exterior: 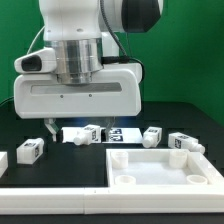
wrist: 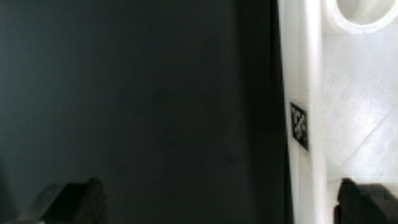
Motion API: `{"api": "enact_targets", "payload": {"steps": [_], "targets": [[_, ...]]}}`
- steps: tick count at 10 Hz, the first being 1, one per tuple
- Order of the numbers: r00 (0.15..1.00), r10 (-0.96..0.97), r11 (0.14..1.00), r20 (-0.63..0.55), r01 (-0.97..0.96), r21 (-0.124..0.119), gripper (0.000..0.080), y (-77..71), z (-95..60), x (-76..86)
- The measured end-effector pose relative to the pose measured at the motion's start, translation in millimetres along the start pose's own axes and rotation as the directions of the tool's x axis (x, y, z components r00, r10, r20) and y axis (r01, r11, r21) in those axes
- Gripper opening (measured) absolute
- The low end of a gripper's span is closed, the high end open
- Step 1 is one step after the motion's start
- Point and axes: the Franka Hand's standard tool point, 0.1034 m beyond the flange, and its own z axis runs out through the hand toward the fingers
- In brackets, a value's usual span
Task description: Assemble one leg
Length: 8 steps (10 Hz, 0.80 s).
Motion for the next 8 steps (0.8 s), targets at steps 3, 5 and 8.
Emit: {"api": "enact_targets", "payload": {"steps": [3, 5, 8], "targets": [[0.974, 0.061, 0.997, 0.22, -0.067, 0.024, 0.0649, 65.1, -6.1, -40.0], [0.941, 0.071, 0.996, 0.33, -0.085, 0.027, 0.0649, 79.5, -11.3, -39.3], [0.834, 0.06, 0.993, 0.548, -0.106, 0.052, 0.0649, 80.1, -6.7, -55.5]]}}
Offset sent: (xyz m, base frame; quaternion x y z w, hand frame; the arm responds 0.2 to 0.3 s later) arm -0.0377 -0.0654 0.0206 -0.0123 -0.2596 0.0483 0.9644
